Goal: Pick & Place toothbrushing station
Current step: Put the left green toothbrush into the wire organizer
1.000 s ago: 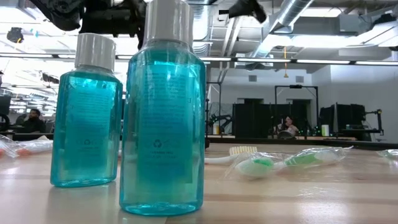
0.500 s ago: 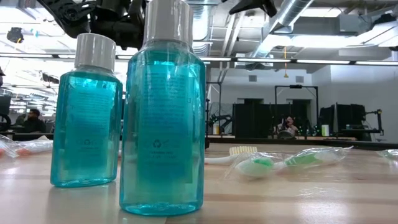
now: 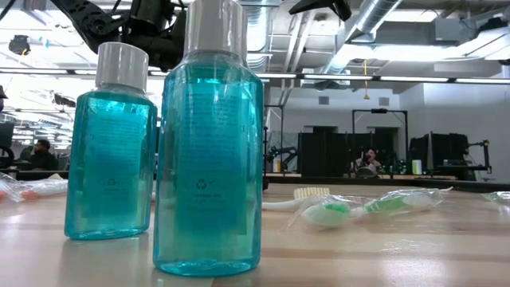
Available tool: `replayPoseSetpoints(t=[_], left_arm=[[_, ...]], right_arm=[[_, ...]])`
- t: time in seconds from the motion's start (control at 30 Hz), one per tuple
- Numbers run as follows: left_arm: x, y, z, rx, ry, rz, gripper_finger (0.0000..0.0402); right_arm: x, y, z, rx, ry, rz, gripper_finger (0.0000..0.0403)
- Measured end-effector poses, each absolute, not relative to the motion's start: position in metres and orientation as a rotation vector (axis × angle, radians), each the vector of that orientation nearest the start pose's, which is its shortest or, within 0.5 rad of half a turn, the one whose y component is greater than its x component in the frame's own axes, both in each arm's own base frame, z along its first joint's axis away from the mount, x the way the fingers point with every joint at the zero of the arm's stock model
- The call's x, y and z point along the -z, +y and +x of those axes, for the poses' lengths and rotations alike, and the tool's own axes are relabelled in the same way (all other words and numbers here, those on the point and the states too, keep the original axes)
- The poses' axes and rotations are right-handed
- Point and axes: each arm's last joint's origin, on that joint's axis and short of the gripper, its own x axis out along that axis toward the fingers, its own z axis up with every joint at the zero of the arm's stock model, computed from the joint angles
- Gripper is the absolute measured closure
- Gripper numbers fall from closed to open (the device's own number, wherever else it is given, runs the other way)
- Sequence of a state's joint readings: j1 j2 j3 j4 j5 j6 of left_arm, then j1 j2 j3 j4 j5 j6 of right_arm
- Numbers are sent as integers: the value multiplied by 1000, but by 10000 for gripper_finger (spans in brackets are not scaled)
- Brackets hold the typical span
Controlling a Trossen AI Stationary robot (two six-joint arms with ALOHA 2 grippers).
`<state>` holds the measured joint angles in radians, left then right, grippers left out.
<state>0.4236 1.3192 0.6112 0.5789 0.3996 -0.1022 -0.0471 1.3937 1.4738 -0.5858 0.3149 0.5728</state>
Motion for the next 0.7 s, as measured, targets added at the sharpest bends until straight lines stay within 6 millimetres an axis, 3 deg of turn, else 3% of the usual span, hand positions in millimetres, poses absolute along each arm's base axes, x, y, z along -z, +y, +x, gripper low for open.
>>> replayPoseSetpoints(t=[0.7], left_arm=[[-194,93,277,37,232,-149,384]], right_arm=[[-397,-23,296,476,391,466,271]])
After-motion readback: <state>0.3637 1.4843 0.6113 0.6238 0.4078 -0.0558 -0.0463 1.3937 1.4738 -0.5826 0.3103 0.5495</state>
